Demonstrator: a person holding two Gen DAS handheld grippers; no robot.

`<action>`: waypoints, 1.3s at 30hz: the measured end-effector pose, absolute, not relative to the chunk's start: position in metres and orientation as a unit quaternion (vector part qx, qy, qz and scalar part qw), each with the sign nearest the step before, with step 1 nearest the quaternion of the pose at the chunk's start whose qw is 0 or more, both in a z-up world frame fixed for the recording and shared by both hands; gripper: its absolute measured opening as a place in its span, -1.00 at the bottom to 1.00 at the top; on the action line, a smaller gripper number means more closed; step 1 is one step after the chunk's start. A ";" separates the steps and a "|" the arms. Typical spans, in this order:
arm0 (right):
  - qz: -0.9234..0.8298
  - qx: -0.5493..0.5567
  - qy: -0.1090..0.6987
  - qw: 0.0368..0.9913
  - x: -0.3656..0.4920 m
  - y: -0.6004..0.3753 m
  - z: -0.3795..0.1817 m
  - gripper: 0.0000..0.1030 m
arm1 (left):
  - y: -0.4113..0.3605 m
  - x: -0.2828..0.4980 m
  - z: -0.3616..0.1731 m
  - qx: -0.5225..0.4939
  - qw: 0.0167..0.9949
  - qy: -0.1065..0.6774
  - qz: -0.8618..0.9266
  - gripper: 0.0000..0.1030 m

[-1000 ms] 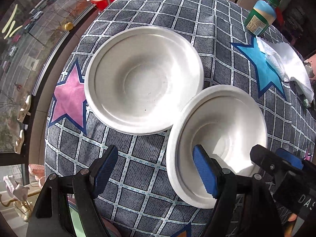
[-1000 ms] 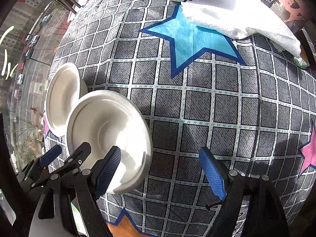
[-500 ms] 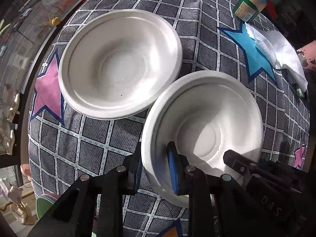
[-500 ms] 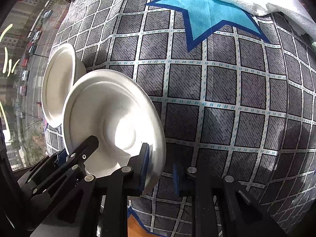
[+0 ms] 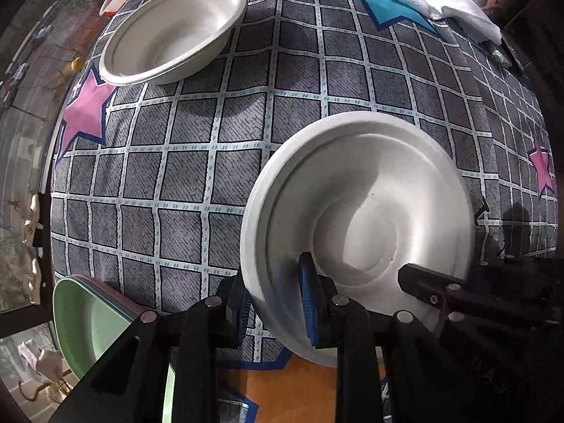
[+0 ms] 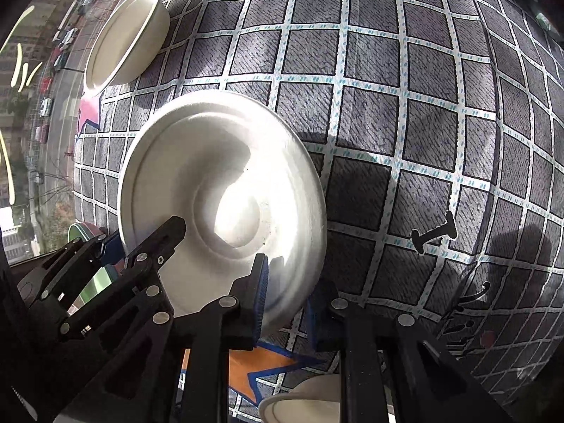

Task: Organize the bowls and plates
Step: 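Carry the second white bowl with both tools onto the first bowl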

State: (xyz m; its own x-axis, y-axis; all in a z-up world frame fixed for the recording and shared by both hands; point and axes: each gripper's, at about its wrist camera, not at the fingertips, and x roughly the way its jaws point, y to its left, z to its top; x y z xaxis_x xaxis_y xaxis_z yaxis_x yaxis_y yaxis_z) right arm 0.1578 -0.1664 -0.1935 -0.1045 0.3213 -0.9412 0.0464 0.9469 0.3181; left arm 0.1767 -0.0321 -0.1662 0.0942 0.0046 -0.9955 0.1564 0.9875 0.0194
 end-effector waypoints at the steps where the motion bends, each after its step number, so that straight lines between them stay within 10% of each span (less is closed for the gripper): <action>1: 0.107 0.124 0.738 0.654 0.151 -0.167 -0.193 -0.61 | -0.032 0.169 -0.167 0.059 0.736 0.672 -0.053 -0.47; 39: 0.084 0.176 0.674 0.713 0.019 -0.196 -0.079 -0.60 | -0.063 0.069 -0.083 0.171 0.768 0.606 -0.119 -0.31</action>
